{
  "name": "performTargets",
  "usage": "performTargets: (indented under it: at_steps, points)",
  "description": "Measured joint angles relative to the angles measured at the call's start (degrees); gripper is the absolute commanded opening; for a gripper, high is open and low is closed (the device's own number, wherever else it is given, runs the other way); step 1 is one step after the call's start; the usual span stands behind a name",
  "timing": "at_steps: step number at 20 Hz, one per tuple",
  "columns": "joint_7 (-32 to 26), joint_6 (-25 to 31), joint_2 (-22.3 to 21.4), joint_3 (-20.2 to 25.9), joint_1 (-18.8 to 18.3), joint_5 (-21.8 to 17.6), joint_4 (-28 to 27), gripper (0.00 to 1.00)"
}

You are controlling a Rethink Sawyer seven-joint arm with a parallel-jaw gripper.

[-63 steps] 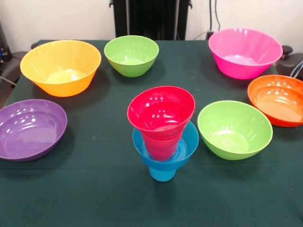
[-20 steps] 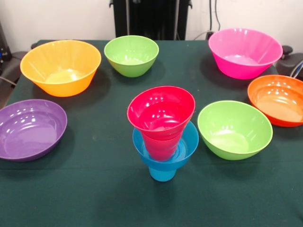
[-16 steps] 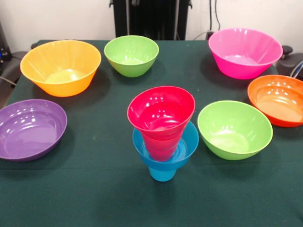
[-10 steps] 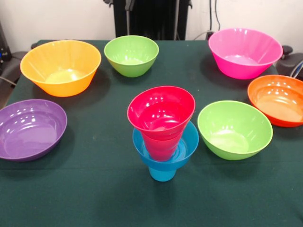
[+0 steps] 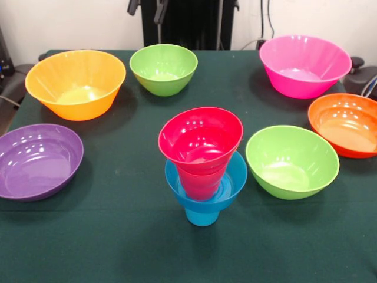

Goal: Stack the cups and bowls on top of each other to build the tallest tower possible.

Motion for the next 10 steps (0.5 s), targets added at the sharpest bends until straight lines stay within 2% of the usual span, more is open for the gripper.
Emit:
performTargets:
  at_steps: [10]
  points:
    - [0.0,-0.2,3.6,2.0,0.1,0.0,0.0,1.0]
